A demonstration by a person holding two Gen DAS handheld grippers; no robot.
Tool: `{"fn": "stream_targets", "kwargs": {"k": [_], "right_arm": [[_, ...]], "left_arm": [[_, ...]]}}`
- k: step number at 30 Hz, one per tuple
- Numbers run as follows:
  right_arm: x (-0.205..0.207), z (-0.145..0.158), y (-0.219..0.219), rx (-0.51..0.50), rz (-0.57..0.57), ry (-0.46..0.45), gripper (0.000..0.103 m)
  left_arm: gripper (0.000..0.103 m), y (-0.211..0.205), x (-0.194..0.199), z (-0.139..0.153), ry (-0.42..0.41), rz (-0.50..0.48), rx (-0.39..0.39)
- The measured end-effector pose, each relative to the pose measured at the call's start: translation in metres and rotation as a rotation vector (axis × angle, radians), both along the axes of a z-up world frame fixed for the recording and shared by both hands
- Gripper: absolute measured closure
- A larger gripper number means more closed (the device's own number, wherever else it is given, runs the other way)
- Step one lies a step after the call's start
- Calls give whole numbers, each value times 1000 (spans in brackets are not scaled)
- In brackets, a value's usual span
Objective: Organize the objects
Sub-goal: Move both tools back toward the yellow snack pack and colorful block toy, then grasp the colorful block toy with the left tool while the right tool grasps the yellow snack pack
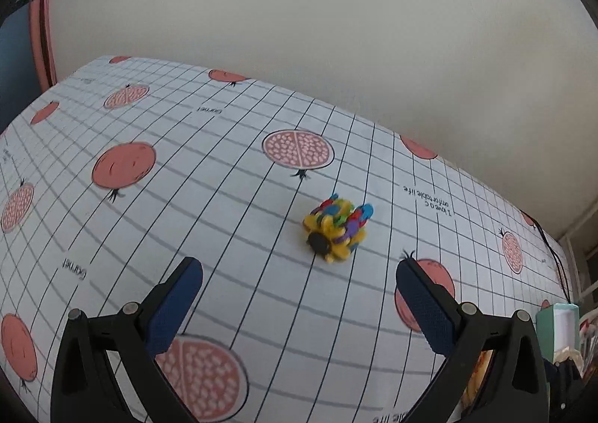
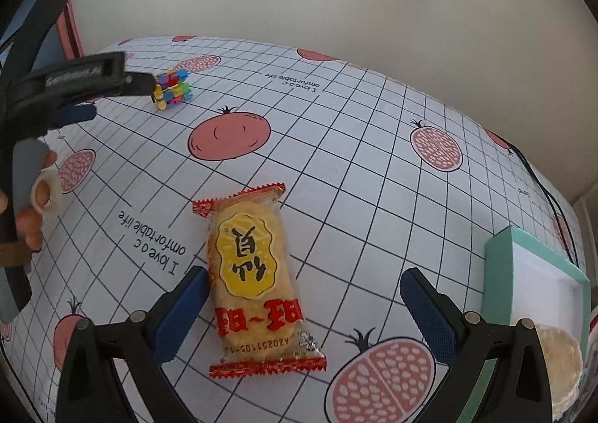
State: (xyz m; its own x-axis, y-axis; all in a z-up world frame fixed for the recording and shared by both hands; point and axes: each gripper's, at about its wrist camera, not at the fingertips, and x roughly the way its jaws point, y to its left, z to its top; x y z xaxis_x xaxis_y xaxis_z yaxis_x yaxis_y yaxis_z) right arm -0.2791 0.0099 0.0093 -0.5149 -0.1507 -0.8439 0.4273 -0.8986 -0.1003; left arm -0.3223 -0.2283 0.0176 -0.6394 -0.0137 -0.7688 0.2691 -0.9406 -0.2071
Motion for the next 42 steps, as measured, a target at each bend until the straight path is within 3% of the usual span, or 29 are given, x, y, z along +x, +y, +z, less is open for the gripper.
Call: {"fn": "stream_targets", "kwargs": {"k": [9, 11, 14, 25, 32, 42], "right_arm": [[-4, -6, -1, -19, 1, -7, 1], [-4, -5, -1, -29, 2, -5, 5], [-4, -4, -3, -35, 1, -1, 16], [6, 1, -14, -22, 53, 12, 57], [8, 0, -15, -31, 66, 10, 62], [9, 1, -13, -44, 66, 5, 62]], "left_arm": [[1, 5, -15, -7, -10, 9, -22], [1, 4, -16, -8, -5, 14, -19], [3, 4, -19, -9, -5, 15, -20], [33, 16, -29, -10, -19, -14, -43], [58, 23, -31, -15, -42, -27, -52], [59, 25, -28, -15, -29, -31, -62]]}}
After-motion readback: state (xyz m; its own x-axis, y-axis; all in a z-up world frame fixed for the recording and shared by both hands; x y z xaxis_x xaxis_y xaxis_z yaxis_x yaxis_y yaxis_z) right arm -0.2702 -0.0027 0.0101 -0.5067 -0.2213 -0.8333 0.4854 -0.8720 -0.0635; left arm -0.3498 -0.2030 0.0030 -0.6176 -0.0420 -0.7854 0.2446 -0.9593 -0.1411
